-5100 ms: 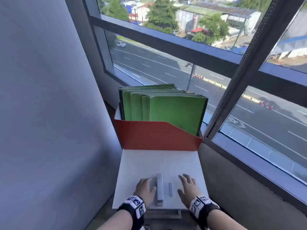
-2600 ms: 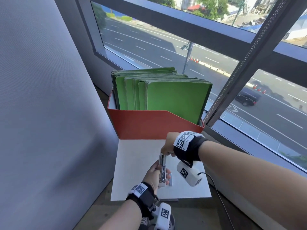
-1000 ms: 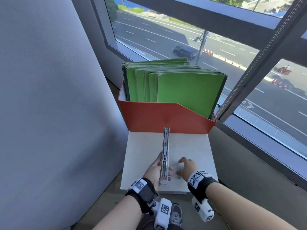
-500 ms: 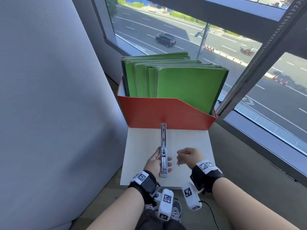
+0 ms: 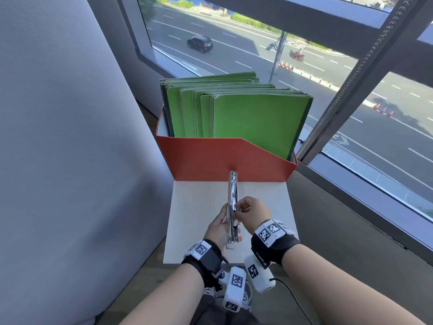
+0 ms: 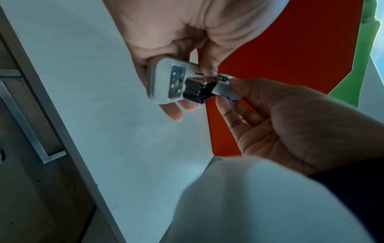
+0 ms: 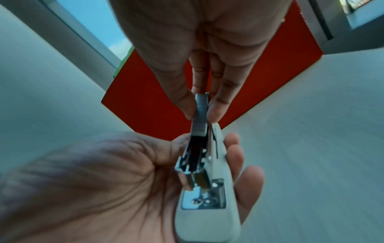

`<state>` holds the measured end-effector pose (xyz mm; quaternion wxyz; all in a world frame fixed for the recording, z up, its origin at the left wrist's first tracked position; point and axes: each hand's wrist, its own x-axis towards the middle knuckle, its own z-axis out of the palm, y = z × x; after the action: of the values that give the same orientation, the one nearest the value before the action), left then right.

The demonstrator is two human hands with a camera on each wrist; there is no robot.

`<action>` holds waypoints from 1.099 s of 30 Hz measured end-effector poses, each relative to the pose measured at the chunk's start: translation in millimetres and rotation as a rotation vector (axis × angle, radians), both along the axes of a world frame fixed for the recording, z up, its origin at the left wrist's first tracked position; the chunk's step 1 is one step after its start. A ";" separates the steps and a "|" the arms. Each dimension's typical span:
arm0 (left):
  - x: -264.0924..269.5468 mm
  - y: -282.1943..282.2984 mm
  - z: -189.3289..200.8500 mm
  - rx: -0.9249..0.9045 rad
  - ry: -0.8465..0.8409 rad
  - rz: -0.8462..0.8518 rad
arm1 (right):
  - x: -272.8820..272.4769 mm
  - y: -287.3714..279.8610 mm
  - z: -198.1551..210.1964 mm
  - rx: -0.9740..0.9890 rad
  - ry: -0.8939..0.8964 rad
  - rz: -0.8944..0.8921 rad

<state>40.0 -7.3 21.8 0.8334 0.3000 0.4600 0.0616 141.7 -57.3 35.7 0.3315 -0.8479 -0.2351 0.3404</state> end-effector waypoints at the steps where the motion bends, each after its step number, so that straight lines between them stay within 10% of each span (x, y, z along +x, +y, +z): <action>1: 0.2 0.7 -1.4 -0.001 0.001 0.007 | -0.5 0.9 0.3 -0.007 -0.025 0.017; 33: 3.3 -1.2 -11.4 0.052 0.026 0.029 | 4.7 0.2 -5.7 -0.015 -0.118 0.070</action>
<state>43.3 -8.5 10.4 0.8184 0.3155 0.4732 0.0820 146.4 -57.1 30.0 0.2987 -0.8602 -0.2812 0.3030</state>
